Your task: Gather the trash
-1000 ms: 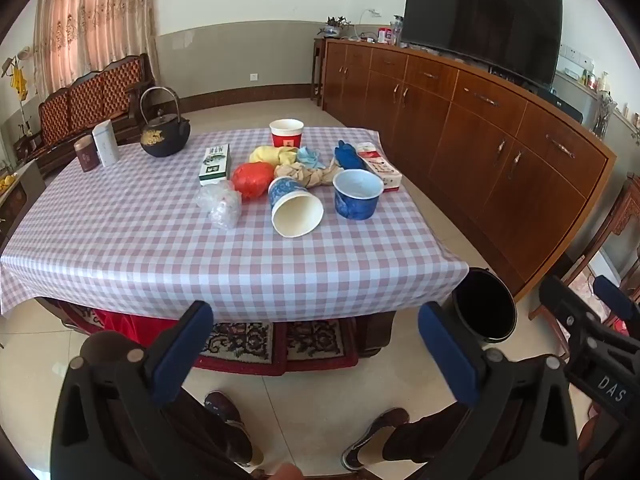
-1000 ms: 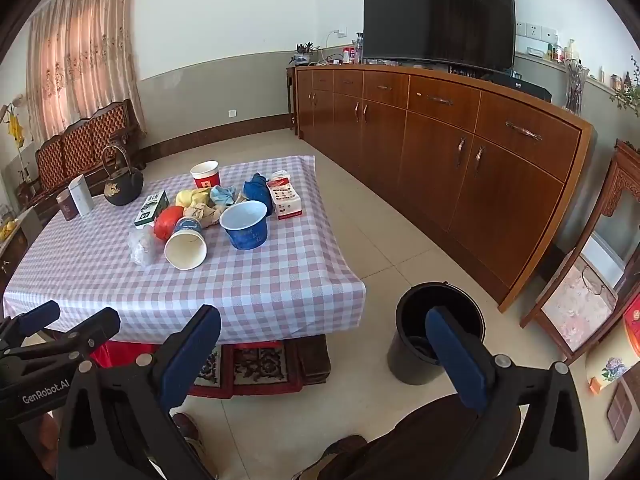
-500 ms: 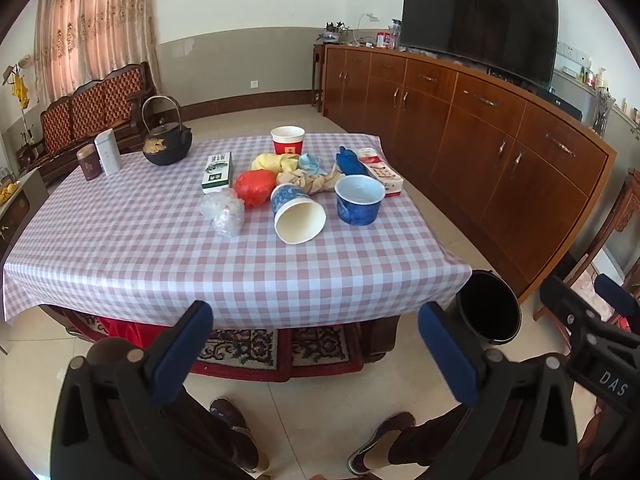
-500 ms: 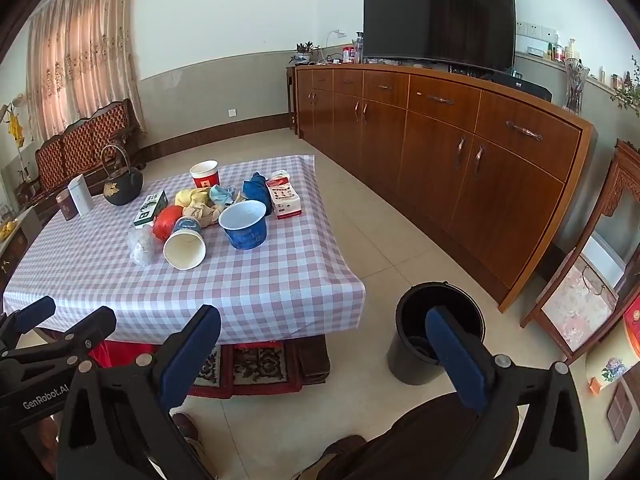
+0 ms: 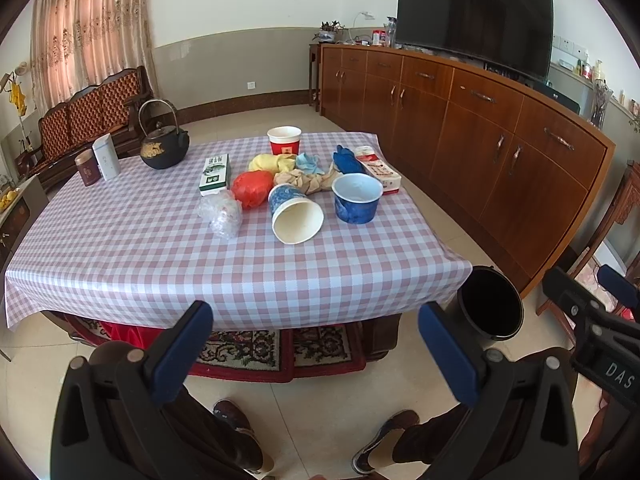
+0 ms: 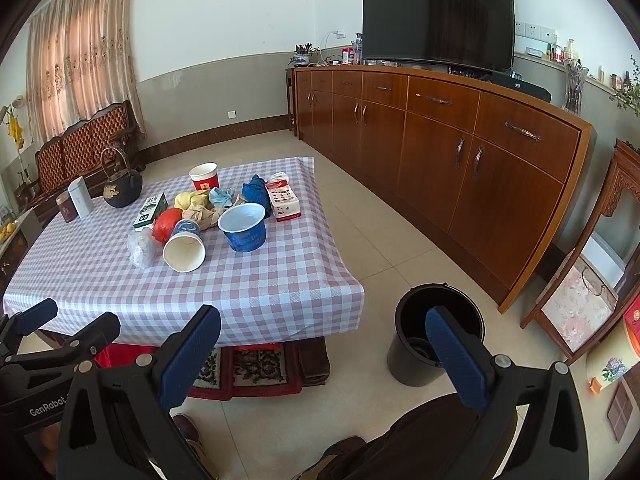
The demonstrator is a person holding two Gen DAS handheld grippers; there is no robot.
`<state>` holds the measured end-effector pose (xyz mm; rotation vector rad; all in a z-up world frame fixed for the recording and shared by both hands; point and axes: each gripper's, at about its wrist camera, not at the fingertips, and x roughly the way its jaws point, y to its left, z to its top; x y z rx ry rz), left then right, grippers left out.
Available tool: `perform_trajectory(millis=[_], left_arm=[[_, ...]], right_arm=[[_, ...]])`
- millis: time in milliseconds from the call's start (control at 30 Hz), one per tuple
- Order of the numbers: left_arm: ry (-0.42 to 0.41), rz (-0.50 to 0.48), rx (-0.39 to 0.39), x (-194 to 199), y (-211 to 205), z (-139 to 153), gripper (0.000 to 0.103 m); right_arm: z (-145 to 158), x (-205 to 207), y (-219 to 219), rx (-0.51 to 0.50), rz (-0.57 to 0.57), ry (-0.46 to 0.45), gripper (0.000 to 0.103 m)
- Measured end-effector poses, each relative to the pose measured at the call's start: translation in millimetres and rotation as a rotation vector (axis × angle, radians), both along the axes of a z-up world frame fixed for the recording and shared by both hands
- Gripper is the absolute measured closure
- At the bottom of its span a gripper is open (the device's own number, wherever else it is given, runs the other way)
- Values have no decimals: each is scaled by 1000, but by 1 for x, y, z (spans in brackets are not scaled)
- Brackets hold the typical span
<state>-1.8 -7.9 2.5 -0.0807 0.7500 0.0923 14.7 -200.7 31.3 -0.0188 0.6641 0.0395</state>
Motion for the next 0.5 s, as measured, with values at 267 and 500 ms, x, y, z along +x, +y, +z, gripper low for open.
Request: perform_trajectory(millis=[267,500], left_arm=[[2,-2,1,0,0,0,0],[1,-1,3,1,-1,0,0]], right_arm=[[1,-1,-1,8,0,-2,0],[0,0,2,5,1,-3,0]])
